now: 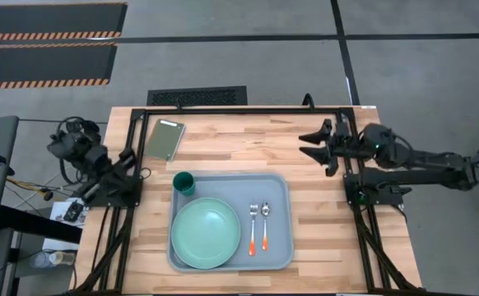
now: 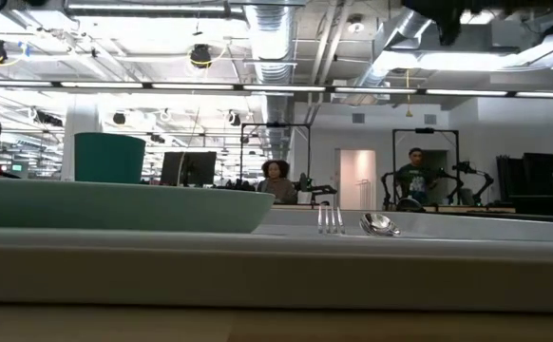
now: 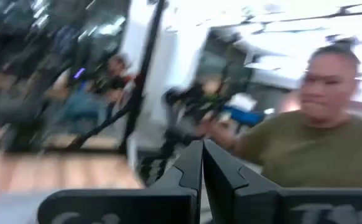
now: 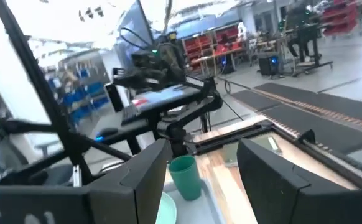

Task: Pick and place plate/cup/fork/spoon on tray
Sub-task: Return to Home Position

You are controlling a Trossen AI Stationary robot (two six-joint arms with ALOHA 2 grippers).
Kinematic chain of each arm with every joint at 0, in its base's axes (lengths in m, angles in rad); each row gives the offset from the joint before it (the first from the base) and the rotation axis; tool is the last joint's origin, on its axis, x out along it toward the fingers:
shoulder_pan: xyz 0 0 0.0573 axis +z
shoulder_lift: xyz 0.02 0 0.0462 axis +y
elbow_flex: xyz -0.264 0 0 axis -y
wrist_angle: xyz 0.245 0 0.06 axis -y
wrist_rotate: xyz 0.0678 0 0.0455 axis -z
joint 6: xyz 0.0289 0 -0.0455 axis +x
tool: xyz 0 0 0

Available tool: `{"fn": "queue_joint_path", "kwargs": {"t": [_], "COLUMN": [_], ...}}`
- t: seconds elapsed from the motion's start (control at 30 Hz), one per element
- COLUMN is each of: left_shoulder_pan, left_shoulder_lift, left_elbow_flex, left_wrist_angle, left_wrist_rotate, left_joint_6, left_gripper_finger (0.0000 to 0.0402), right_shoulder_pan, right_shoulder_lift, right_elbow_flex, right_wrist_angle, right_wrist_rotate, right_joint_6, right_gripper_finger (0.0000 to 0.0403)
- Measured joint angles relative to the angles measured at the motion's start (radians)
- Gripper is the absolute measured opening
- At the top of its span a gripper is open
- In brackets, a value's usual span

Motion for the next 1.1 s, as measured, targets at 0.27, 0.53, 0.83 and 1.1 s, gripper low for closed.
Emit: {"fn": "queue_joint_path", "kwargs": {"t": [0.27,0.53,0.83,1.1], "left_shoulder_pan": [0.000,0.000,0.001,0.006], "left_shoulder_lift": [-0.001,-0.001,-0.001,-0.001], "left_elbow_flex": [-0.203,-0.322,-0.477,-0.555], "left_wrist_angle": [0.243,0.321,0.448,0.459], "left_wrist_rotate": [0.144,0.209,0.210,0.134], "left_joint_6": [0.170,0.164,0.155,0.180], "left_gripper_finger": [0.0000,0.0000,0.0000,0.0000], "right_shoulder_pan": [0.010,0.002,0.004,0.004], "right_shoulder_lift": [-0.105,-0.156,-0.152,-0.151], "right_elbow_flex": [-0.316,-0.531,-0.530,-0.530], "right_wrist_angle": [0.340,0.589,0.540,0.536], "right_wrist_rotate": [0.010,0.057,0.062,0.061], "right_joint_6": [0.106,0.142,0.082,0.063], "right_gripper_finger": [0.0221,0.0221,0.0221,0.0221]}}
